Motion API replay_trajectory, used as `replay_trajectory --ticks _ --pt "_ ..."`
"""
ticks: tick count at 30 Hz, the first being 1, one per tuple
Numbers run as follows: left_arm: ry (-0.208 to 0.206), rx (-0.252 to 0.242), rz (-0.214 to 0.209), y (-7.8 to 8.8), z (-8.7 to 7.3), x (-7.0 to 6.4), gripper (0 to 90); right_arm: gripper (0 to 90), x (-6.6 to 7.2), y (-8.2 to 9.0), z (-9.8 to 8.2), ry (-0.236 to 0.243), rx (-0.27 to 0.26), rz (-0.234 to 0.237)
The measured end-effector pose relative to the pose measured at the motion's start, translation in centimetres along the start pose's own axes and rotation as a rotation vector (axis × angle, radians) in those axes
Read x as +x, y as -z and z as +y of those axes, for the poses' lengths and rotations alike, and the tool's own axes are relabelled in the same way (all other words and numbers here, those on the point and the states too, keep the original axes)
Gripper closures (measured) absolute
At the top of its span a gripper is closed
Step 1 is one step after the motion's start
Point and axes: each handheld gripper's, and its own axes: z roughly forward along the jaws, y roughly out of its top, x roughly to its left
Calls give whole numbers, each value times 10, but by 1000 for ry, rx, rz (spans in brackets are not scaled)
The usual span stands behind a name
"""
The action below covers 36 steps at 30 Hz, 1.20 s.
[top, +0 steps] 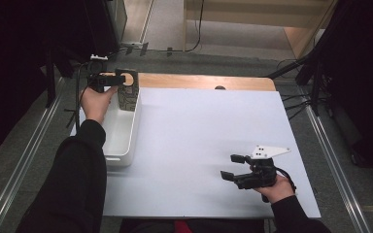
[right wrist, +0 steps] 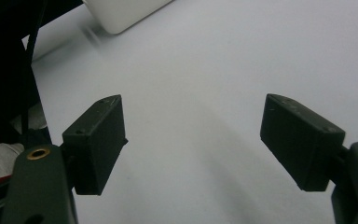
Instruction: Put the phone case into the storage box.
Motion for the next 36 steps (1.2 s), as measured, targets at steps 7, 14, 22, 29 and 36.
replay_trajectory --ticks 7,14,22,29,36 --pt "-5 7 -32 6 1 -3 418 213 -1 -1 0 -7 6 2" --pt "-6 -9 -69 20 4 -3 416 213 -3 -1 -1 -18 18 -3" --pt "9 36 -114 32 4 -2 403 213 -3 -1 0 -25 24 -5" --pt "12 52 -142 40 3 1 389 213 -4 -1 1 -34 29 -6" --pt "-6 53 -165 52 2 -1 384 213 -6 -1 1 -37 27 -17"
